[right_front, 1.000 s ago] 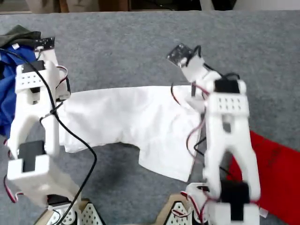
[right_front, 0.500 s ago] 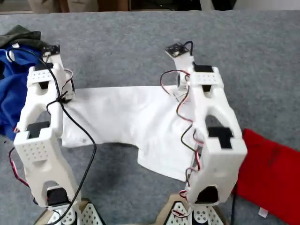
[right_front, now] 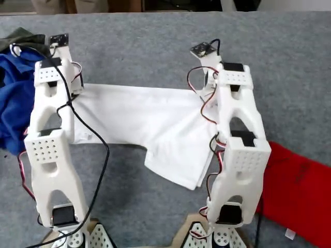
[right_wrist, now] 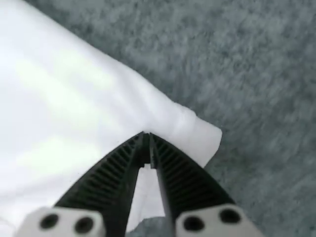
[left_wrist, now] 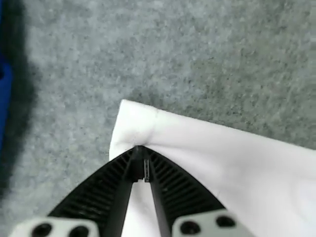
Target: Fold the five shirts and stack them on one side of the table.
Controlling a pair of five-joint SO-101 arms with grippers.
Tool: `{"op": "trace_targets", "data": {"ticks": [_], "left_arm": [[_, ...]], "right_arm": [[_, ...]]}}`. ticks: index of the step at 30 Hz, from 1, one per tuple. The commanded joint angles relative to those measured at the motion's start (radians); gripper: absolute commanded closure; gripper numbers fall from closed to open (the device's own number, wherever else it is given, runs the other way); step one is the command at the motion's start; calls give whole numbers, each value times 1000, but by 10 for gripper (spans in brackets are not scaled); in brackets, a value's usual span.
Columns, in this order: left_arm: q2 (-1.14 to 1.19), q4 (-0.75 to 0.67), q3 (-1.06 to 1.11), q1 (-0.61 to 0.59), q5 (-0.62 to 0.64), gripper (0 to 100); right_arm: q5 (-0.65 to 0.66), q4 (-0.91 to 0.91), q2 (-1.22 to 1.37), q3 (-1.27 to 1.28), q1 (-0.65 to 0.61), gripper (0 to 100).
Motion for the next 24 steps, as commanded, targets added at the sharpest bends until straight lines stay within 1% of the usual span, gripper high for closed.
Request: {"op": "trace_targets", "data": {"ticks": [1, 4, 7, 9, 11, 12, 14, 17, 19, 21, 24], "left_arm": [[-16, 123, -149, 26, -11, 981], [-16, 227, -258, 32, -12, 978], [-16, 325, -394, 29, 23, 931], [-16, 405, -526, 28, 25, 909], [-15, 508, -674, 31, 3, 907], [-8, 522, -723, 31, -2, 907], [-19, 520, -750, 17, -8, 908], [-68, 520, -721, -6, -11, 917], [-116, 520, -644, -12, -35, 976], [-191, 520, -522, -9, -51, 977], [-357, 519, -269, -6, -46, 981]], "right_arm": [[11, 44, -154, -45, 1, 994], [11, 46, -275, -15, 2, 994], [11, 48, -415, 36, 1, 994], [12, 69, -507, 79, -10, 994], [17, 107, -599, 120, -27, 994], [26, 126, -642, 143, -33, 994], [34, 150, -728, 193, -48, 994], [58, 187, -842, 277, -71, 994], [89, 212, -911, 337, -120, 994], [121, 239, -972, 397, -160, 994], [157, 272, -1059, 484, -228, 994]]}}
